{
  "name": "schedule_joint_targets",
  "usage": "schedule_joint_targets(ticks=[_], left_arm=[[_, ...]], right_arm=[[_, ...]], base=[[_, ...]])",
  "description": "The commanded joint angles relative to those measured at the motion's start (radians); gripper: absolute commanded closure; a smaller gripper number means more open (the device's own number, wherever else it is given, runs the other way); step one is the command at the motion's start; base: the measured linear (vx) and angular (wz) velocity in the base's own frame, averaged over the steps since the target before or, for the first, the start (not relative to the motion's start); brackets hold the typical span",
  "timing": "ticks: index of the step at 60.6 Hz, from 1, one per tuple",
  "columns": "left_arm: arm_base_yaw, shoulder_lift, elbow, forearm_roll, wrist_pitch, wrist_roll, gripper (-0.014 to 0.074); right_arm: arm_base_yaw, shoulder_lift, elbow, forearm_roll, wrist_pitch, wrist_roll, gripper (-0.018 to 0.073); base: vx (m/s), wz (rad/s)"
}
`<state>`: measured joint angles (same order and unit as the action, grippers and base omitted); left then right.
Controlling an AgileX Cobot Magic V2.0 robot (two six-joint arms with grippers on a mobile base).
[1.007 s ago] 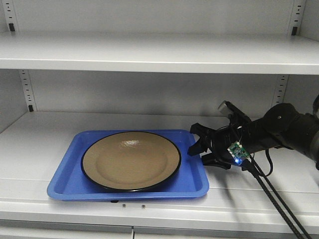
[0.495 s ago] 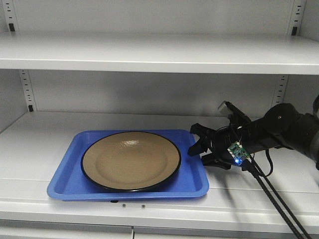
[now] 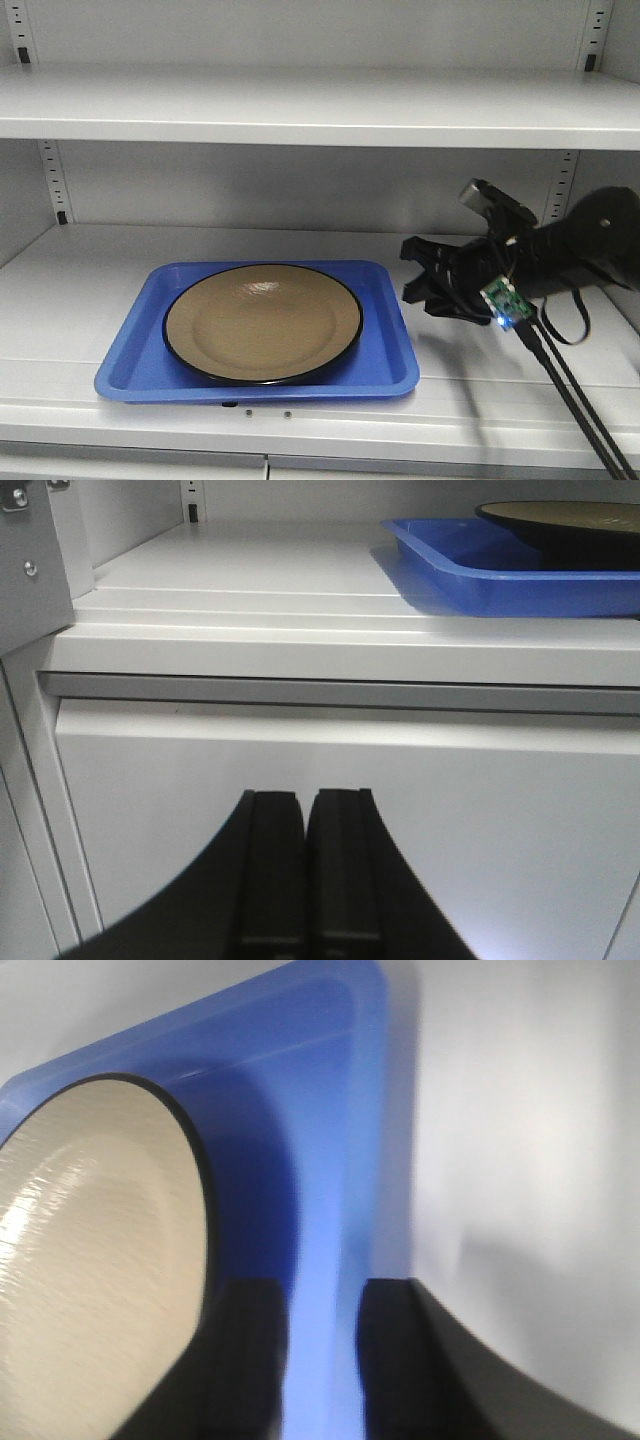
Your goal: Place disk in tray to left cabinet
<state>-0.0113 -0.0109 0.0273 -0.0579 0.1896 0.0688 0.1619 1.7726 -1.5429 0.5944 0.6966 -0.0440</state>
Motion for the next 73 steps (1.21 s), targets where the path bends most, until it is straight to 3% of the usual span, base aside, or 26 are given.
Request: schedule_joint_targets(ticks=[1,17,22,32,39,62,73], left_arm=[[-0.005,-0.006,0.02,-0.005,-0.076,-0.011,0.0603],[-0.005,-0.006,0.02,-0.005,-0.076,-0.011,0.0603],[-0.005,-0.006,0.02,-0.005,-0.076,-0.011,0.0603],[-0.005,-0.006,0.02,-0.005,-0.076,-0.011,0.0603],[-0.005,-0.006,0.02,-0.005,-0.076,-0.011,0.0603],[-0.005,-0.006,0.02,-0.005,-0.076,-0.011,0.0603],[-0.005,-0.006,0.02,-0.005,-0.076,-0.011,0.0603]], right_arm=[[-0.003,-0.13,0.081,0.004,-0.135,-0.003,0.0371],[-0.003,-0.412,0.395,-0.128,-0.272,-0.004,0.0516],[0.0,-0.552,0.533,-0.264,-0.287,-0.004,0.0571],[0.0,-0.707,0.7,-0.412,-0.351,0.001,0.0568],[0.0,-0.828,0.799,-0.464,-0.422,0.009,0.0568],[0.0,-1.242,1.201,-0.594,-0.659,0.009,0.0568],[-0.003,-1.444,1.423,-0.61,-0.814,0.009,0.0568]], base=[[0.0,0.0],[0.0,0.0],[0.0,0.0],[0.0,0.0],[0.0,0.0],[0.0,0.0],[0.0,0.0]])
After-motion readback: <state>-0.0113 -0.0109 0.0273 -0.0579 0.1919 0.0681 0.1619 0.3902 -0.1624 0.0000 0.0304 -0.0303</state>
